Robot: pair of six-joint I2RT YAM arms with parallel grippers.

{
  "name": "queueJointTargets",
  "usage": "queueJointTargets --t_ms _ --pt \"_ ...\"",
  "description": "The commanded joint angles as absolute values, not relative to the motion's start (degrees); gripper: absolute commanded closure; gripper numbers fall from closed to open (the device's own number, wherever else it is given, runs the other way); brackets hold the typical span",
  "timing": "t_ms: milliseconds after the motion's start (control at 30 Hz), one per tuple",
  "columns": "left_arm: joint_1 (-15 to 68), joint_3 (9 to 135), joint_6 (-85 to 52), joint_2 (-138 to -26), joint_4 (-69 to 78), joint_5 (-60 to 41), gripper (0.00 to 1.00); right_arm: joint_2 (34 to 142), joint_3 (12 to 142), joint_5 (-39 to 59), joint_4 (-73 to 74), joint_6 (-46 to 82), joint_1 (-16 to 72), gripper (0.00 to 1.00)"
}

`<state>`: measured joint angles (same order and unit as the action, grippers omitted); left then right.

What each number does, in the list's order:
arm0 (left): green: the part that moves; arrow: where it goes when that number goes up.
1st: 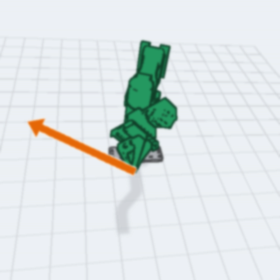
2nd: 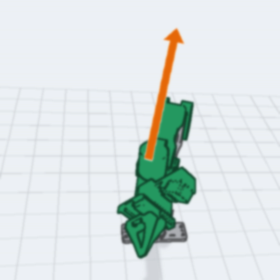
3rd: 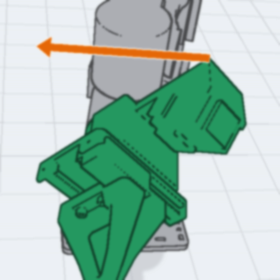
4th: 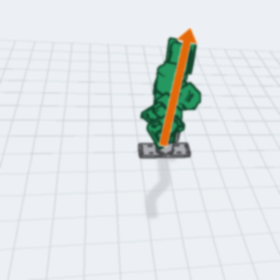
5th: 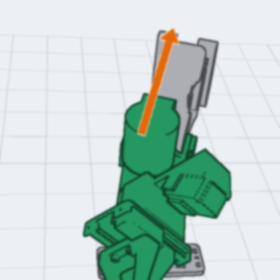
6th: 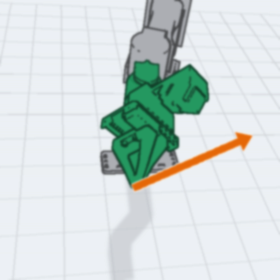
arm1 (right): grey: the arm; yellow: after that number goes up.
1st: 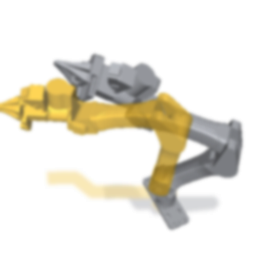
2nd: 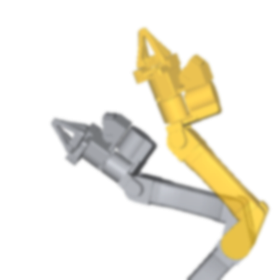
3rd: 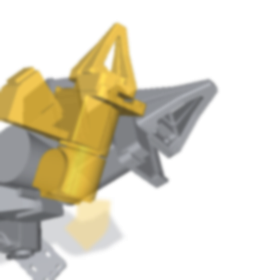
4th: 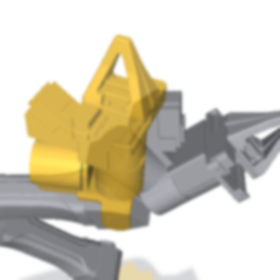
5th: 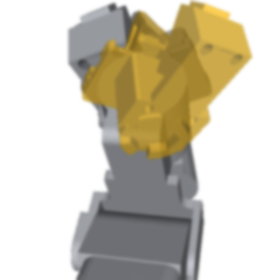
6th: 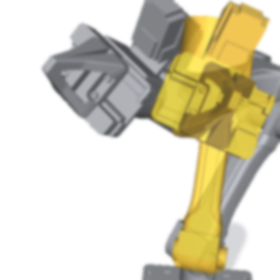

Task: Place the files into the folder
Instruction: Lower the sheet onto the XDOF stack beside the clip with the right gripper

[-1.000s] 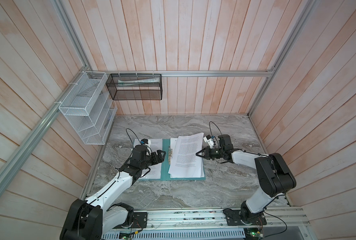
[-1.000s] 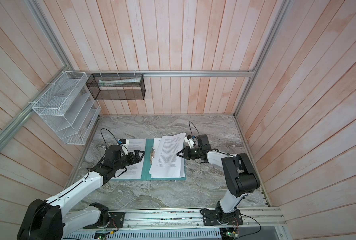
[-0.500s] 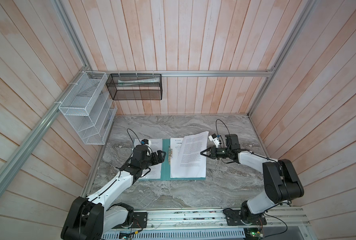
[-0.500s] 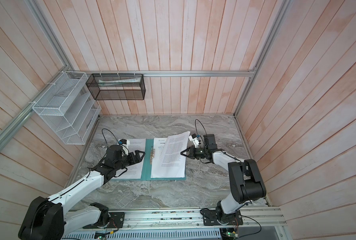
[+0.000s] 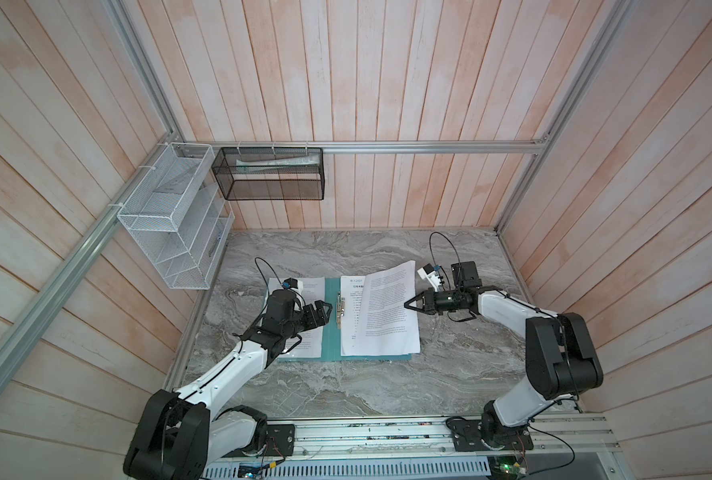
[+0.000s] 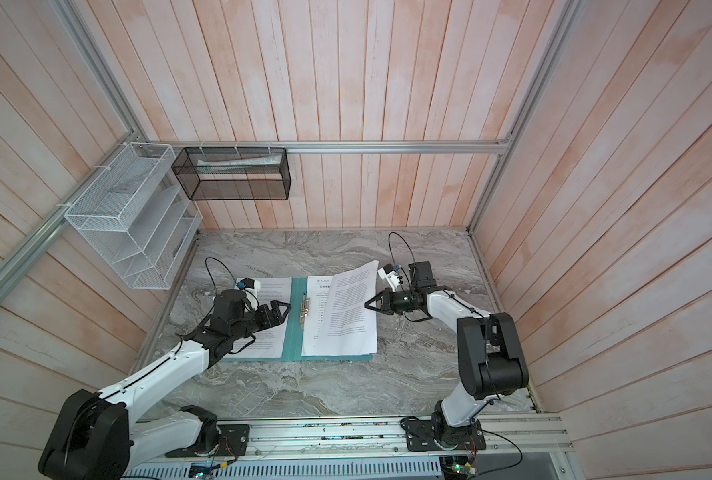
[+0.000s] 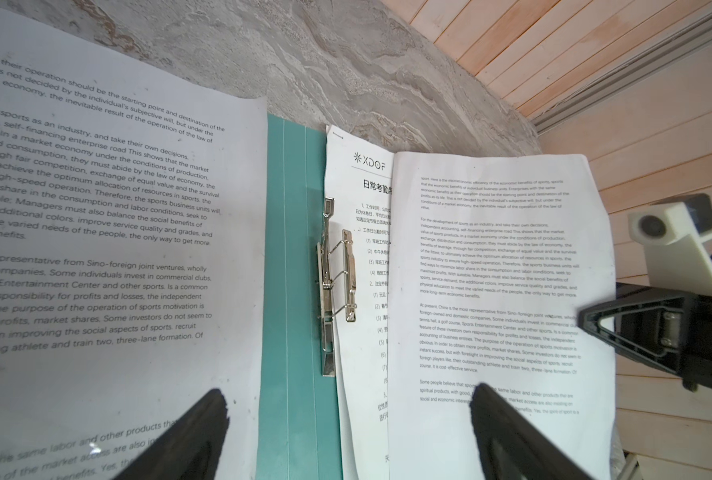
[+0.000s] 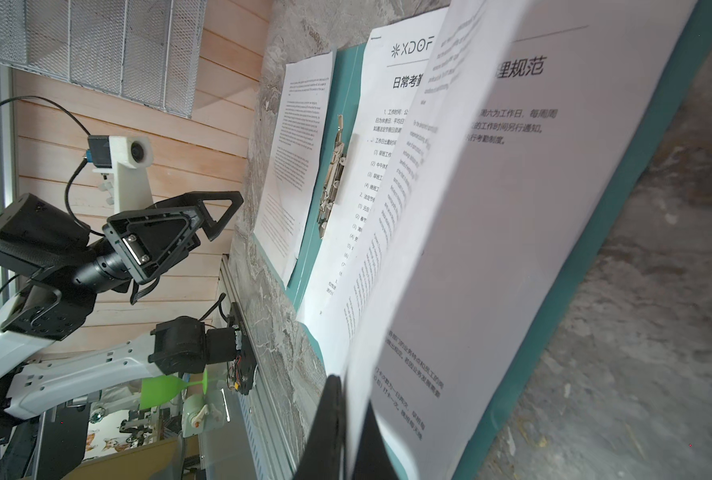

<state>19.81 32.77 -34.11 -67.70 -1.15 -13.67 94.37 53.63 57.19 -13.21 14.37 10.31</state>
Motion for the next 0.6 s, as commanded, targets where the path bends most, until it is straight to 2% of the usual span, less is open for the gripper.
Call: queueJointTargets --t_ms 0,267,567 --pt "19.51 32.65 -33.75 -68.09 0.53 -14.66 0.07 98.04 56.69 54.40 -18.61 10.00 10.28 1.00" --pt "19.54 32.19 -33.40 -67.32 0.17 -14.13 0.07 103.62 60.99 51.79 -21.79 7.25 10.87 1.00" --pt "19.51 32.01 -33.49 -67.42 0.30 -14.06 0.07 107.10 62.52 51.79 -17.80 11.05 12.89 1.00"
